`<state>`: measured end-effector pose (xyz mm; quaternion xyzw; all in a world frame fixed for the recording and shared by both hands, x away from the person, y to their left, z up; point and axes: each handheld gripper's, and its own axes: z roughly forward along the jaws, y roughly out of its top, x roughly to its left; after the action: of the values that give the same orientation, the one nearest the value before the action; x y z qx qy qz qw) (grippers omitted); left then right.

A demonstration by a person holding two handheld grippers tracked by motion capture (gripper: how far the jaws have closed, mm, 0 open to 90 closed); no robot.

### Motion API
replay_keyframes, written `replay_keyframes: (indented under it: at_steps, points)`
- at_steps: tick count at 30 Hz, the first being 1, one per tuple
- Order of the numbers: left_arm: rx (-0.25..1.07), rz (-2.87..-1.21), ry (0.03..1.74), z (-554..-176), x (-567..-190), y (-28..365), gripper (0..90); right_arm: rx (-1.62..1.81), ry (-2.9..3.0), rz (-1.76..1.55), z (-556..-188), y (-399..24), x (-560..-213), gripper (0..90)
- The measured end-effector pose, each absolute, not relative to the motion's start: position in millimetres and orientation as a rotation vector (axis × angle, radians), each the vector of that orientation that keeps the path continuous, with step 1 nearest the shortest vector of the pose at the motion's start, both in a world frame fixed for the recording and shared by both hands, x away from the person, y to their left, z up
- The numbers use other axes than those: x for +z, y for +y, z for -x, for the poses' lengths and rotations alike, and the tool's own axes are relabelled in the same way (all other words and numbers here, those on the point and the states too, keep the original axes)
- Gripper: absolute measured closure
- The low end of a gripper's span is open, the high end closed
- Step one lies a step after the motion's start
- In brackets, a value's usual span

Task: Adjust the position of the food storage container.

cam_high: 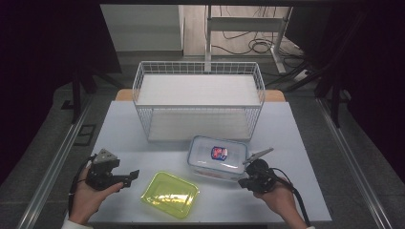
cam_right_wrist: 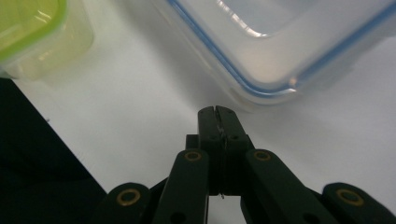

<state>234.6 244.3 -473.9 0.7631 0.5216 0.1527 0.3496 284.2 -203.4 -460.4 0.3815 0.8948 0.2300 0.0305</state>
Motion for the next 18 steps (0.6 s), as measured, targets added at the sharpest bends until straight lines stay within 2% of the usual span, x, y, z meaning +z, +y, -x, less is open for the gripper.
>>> replay_keyframes:
  at_steps: [18]
  points:
    - [0.402, -1.97, 1.367, -233.8, -475.1, 248.9, 15.7, 0.712, 2.646, -1.301, -312.3, -223.4, -470.4, 89.0]
